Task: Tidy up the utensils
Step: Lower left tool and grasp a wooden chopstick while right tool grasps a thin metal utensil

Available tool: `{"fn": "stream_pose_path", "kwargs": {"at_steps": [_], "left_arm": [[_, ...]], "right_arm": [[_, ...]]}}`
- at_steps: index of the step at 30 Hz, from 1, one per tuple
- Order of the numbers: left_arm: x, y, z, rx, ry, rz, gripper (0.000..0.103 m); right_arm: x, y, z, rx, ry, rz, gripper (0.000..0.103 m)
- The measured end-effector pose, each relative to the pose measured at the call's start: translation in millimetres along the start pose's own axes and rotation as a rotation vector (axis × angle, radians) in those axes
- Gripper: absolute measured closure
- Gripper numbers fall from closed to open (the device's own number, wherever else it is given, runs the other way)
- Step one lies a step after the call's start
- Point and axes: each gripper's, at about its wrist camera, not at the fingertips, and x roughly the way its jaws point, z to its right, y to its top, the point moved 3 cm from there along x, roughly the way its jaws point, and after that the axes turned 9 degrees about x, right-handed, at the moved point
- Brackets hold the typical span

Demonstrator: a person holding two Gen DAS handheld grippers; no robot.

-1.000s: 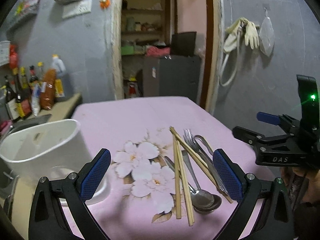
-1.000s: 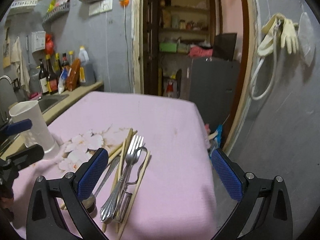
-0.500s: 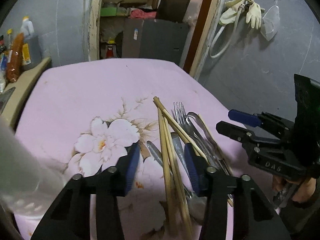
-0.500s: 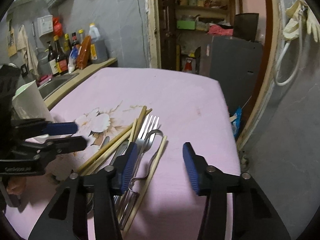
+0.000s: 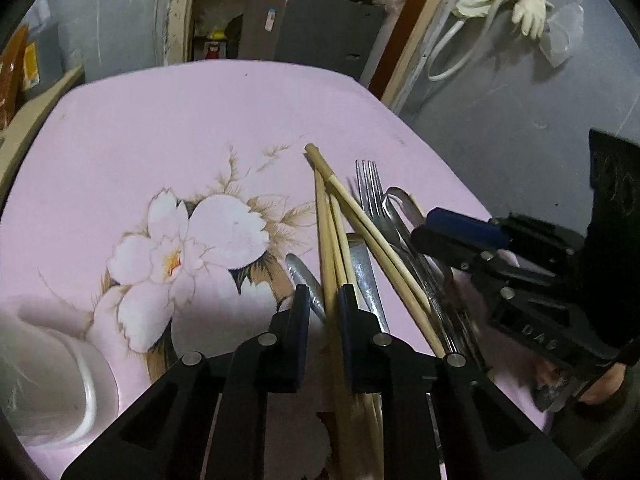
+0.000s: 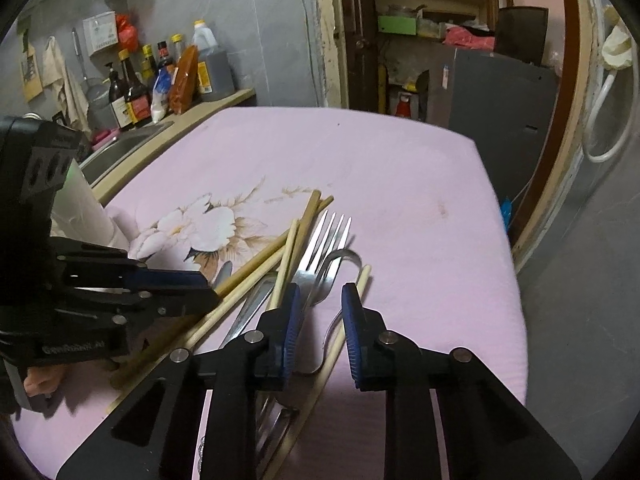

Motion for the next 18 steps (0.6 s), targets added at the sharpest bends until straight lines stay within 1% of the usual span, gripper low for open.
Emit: {"fn": "stream_pose_path", "kwargs": {"at_steps": [5,6,7,8,12,15,18], "left_arm": [[-2,-2,-9,-0.039,-0.01,-0.025,0.091],[-2,-2,-9,-0.044,-0.01,-0.032,0.093],[-3,-4,-10,-0.054,-0.015,-0.039,0.097],[-4,-5,-10,-0.061,-0.012,-0.038,0.097],[-12,-14,-12,-0.096,0.021,-0.028,0.097],[-21,-20,-12,-0.14,0.073,-0.014,0.098],[-30,-29,-11,-0.16,0.111,-0.006,0.098]], "right_arm": [[1,-1,0,0.006,-0.01,-0.004,0.084],[0,-2,1,0.006,-0.01,-0.005,0.084],[0,-2,0,0.005,-0.011,-0.006,0.084],[0,-3,0,0.003,-0.011,-0.008,0.084],[0,-4,-2,0.008,-0.004,-0.018,0.084],[-1,-5,-2,0.012,-0.004,-0.02,0.084],[0,-4,-3,0.011,-0.005,-0.028,0.082]]}}
